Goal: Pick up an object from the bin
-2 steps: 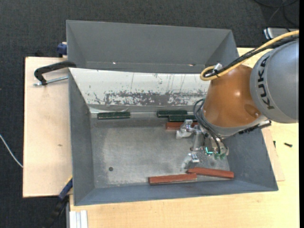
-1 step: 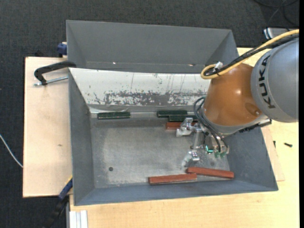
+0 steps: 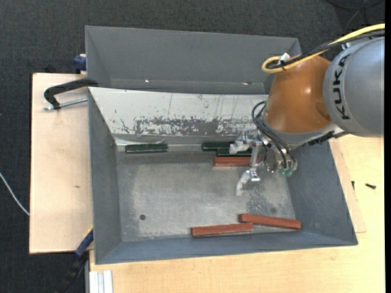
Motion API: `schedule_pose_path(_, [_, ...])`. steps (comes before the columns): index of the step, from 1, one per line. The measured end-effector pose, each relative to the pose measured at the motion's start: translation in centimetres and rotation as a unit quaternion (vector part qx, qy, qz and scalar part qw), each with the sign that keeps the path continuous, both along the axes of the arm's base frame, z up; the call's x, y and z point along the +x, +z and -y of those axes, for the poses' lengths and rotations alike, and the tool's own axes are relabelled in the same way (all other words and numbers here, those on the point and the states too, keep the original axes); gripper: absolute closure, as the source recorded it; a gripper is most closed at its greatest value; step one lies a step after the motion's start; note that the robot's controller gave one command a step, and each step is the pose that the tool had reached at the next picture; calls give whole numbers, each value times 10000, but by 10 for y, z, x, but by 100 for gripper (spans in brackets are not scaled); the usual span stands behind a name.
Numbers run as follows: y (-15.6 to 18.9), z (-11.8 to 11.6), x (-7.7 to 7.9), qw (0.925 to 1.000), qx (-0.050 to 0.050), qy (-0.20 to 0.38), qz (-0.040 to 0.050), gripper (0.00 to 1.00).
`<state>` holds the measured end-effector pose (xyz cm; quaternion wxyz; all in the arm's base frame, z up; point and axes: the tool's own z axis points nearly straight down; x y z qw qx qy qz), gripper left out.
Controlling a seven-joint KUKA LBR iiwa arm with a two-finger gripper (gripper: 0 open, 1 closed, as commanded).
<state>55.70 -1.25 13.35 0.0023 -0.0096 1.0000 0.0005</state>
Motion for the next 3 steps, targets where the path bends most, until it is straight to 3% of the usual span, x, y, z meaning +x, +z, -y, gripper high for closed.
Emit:
schedule_pose_path(1, [-49, -3, 5, 9992, -13, 400, 80, 100])
schedule_pose_path(2, [-53, -4, 1, 9992, -3, 408, 7, 0])
schedule_pose_path(3, [-53, -4, 1, 9992, -3, 406, 17, 0])
